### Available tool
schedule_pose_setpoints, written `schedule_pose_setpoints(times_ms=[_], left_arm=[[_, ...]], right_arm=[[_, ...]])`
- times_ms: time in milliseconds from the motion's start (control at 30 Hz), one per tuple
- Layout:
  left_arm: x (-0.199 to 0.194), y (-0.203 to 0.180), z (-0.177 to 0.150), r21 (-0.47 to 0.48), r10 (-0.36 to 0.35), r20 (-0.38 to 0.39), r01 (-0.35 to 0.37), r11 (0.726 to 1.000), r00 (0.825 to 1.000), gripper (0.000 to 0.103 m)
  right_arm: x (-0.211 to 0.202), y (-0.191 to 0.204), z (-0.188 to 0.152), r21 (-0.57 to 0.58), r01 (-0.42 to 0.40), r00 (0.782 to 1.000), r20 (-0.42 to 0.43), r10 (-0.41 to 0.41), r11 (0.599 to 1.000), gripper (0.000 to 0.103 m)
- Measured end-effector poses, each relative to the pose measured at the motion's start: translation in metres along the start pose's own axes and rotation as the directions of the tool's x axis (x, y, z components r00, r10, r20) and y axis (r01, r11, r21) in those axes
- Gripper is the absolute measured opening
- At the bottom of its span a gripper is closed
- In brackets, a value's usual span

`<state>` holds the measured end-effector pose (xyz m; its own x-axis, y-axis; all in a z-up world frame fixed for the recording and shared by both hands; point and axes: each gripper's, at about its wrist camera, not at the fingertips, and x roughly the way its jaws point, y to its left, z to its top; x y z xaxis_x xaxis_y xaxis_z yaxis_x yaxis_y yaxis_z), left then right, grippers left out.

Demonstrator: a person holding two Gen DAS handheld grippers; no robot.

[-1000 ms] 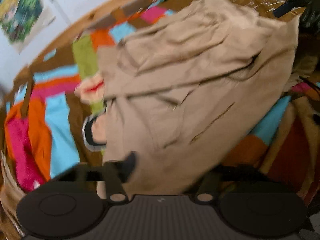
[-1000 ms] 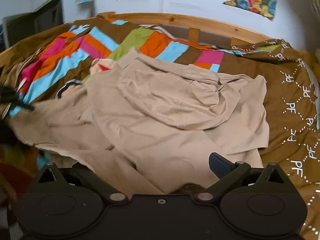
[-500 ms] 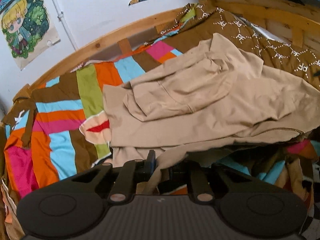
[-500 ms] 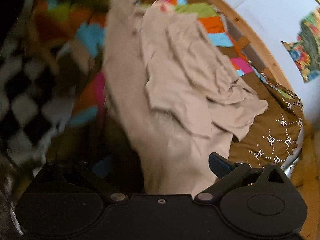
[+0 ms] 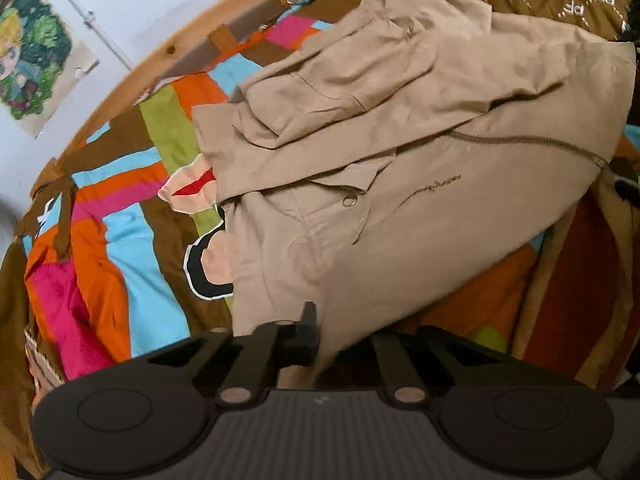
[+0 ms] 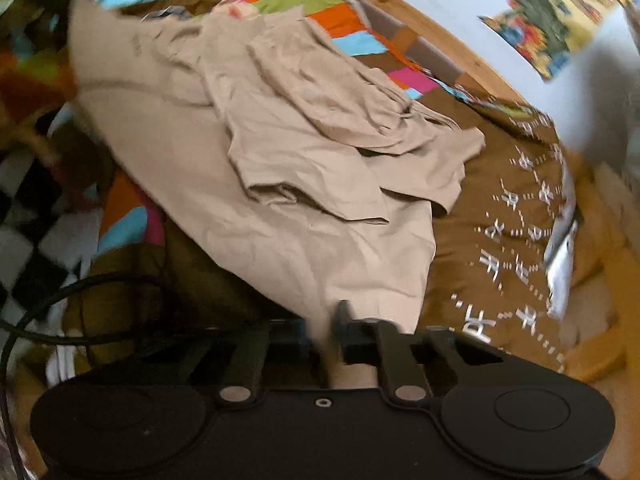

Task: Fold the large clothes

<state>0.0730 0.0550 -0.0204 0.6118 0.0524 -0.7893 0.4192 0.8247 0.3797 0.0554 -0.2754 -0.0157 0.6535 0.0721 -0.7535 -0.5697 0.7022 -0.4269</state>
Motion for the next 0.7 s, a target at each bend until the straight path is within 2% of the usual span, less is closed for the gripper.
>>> schedule_pose_setpoints(times_ms=[133, 233, 367, 533, 700], left_arm=[[-0.02, 0.001, 0.002, -0.046, 0.043, 0.044, -0.041, 0.998, 0.998, 0.001], [-0.044, 0.001, 0.0, -0.013, 0.073, 0.085, -0.072, 0.997, 0.994, 0.001], [-0.072, -0.002, -0.008, 0.023, 0.069, 0.111, -0.072, 0.997, 0.991, 0.001], [-0.105, -0.011, -0.016, 0.035, 0.031, 0.138, -0.036, 0.999, 0.99, 0.001], [-0.1, 0.004, 0.012, 0.069, 0.061, 0.179, -0.075, 0.995, 0.982, 0.001]], right_arm=[[-0.018, -0.004, 0.007, 0.083, 0.056, 0.996, 0.059, -0.061, 0.995, 0.002], [-0.043, -0.014, 0.011, 0.118, 0.07, 0.991, 0.105, -0.083, 0.99, 0.002], [-0.07, -0.018, 0.008, 0.154, 0.068, 0.986, 0.143, -0.091, 0.986, 0.002], [-0.102, -0.014, 0.004, 0.193, 0.048, 0.982, 0.168, -0.081, 0.98, 0.001], [-0.097, -0.038, 0.023, 0.256, 0.038, 0.975, 0.203, -0.092, 0.966, 0.002]])
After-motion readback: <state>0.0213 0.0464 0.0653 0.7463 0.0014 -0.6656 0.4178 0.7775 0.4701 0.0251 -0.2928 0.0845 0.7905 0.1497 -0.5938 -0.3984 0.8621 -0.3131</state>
